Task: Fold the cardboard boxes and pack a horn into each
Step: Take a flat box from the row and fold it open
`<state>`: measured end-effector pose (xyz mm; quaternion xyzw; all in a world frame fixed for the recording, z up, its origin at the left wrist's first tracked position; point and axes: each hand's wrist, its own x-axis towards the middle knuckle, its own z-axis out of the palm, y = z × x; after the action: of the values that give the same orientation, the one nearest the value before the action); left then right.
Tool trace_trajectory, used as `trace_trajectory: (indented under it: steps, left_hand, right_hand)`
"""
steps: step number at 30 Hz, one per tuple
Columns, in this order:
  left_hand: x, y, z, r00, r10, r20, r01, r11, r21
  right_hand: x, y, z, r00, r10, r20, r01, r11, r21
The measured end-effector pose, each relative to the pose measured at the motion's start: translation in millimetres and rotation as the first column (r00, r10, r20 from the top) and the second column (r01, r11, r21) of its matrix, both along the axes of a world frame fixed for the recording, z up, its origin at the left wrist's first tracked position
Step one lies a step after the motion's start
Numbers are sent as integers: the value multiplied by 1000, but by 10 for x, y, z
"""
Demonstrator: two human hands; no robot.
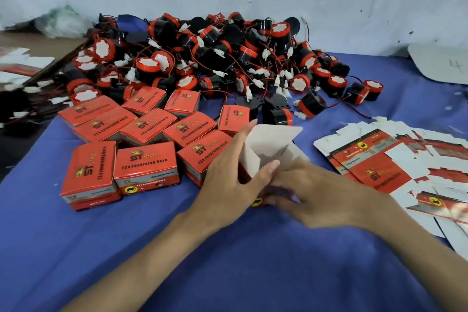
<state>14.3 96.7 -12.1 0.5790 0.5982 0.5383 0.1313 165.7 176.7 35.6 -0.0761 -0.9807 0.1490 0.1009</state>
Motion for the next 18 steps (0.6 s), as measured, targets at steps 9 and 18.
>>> trace_trajectory:
  steps: [9, 18]
  left_hand:
    - [-14, 20, -65, 953, 204, -223, -143, 955, 261]
    - [-45, 20, -118, 983, 40, -180, -52, 997, -65]
  right_hand:
    - [-583, 1063, -159, 677, -736, -15, 677, 630, -380]
    - [-404, 923, -363, 633, -760, -147, 749, 649, -131]
